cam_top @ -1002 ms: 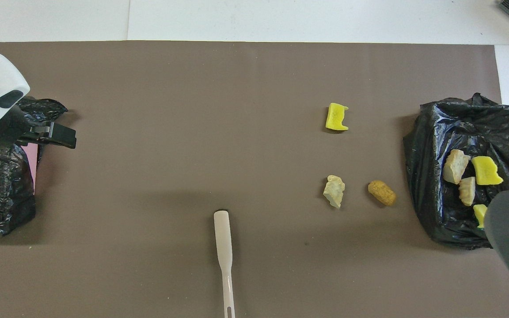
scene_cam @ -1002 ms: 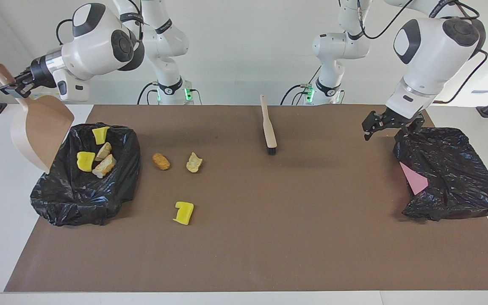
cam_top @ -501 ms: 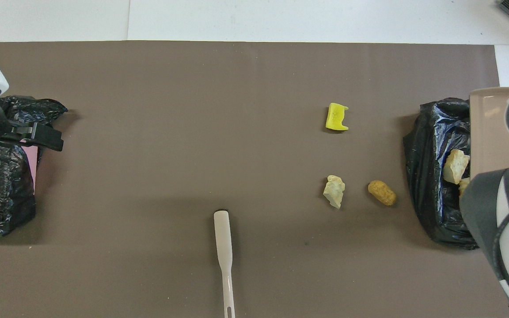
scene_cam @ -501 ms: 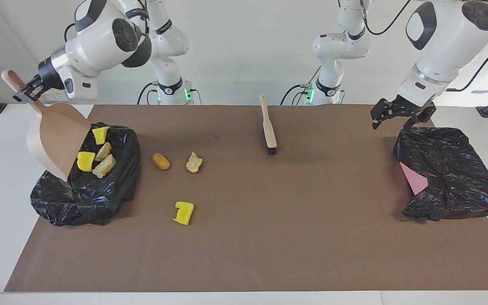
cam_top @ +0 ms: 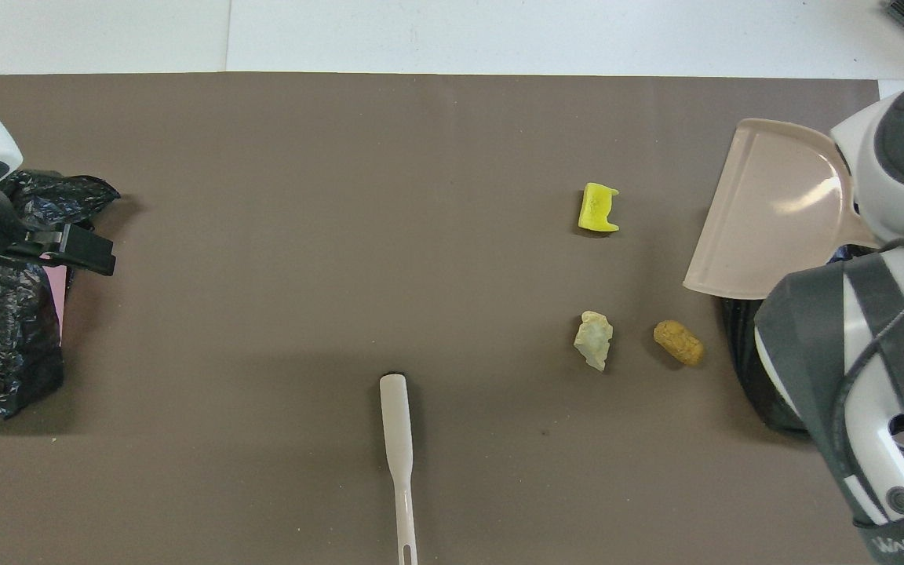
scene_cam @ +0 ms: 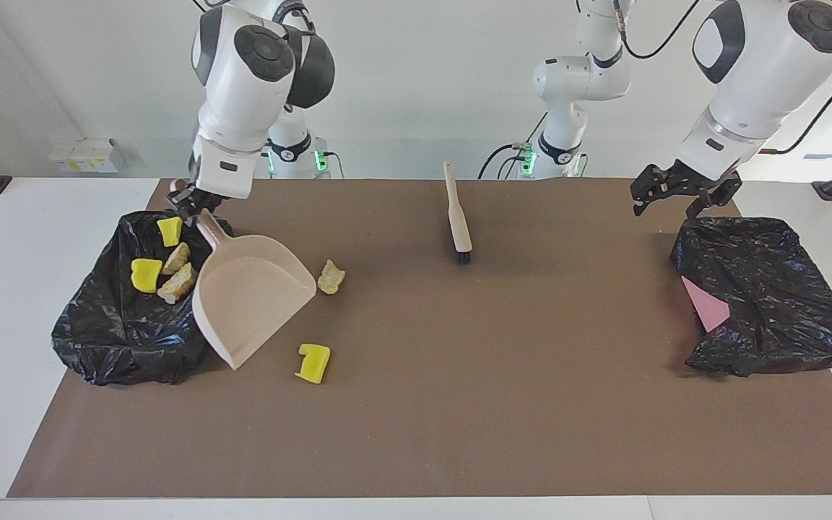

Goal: Sweep and dump trash in bin

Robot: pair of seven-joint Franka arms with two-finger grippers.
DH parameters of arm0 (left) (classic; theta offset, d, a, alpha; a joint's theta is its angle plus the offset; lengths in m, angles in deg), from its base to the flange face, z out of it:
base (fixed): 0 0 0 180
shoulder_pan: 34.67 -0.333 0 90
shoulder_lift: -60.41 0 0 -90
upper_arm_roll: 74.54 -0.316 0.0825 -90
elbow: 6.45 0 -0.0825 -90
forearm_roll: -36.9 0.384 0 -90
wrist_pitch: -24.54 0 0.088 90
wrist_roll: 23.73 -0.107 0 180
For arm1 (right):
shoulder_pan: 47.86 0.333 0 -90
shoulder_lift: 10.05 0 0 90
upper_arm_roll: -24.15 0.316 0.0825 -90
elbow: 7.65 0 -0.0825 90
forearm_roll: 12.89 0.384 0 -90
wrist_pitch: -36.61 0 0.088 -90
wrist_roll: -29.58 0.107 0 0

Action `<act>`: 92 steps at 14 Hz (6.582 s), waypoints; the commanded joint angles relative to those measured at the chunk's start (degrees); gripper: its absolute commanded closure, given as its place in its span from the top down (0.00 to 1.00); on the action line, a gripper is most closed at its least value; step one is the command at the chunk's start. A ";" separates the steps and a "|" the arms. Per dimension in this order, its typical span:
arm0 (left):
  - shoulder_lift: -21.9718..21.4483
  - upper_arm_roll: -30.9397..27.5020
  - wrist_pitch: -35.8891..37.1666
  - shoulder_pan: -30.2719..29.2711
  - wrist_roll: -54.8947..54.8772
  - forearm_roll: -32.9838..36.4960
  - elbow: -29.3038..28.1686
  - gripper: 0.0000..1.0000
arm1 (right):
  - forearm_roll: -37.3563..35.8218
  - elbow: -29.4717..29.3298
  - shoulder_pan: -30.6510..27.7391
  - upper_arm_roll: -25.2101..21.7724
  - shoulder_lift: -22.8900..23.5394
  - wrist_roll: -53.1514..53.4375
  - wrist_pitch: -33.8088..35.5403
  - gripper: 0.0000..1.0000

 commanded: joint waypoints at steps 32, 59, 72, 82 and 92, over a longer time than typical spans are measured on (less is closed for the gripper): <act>-1.43 0.41 0.09 -0.67 -0.15 0.70 -1.27 1.00 | 26.90 -22.53 22.71 -0.03 34.12 74.22 -23.75 0.04; 9.99 1.02 -17.37 9.69 9.67 -1.24 -0.74 1.00 | 35.24 19.96 29.56 1.38 -6.81 71.76 -20.97 1.00; 20.98 1.11 -31.98 23.06 22.33 -1.15 -1.70 1.00 | 40.61 39.70 38.87 1.47 -7.90 74.30 -41.21 1.00; 25.03 1.02 -33.57 26.84 27.97 -0.71 -2.06 0.48 | 40.53 42.69 39.23 1.47 -5.26 73.25 -48.00 1.00; 19.32 0.41 -29.01 23.07 26.04 0.52 -0.92 0.00 | 40.44 42.52 39.14 1.47 -5.08 73.26 -48.09 0.27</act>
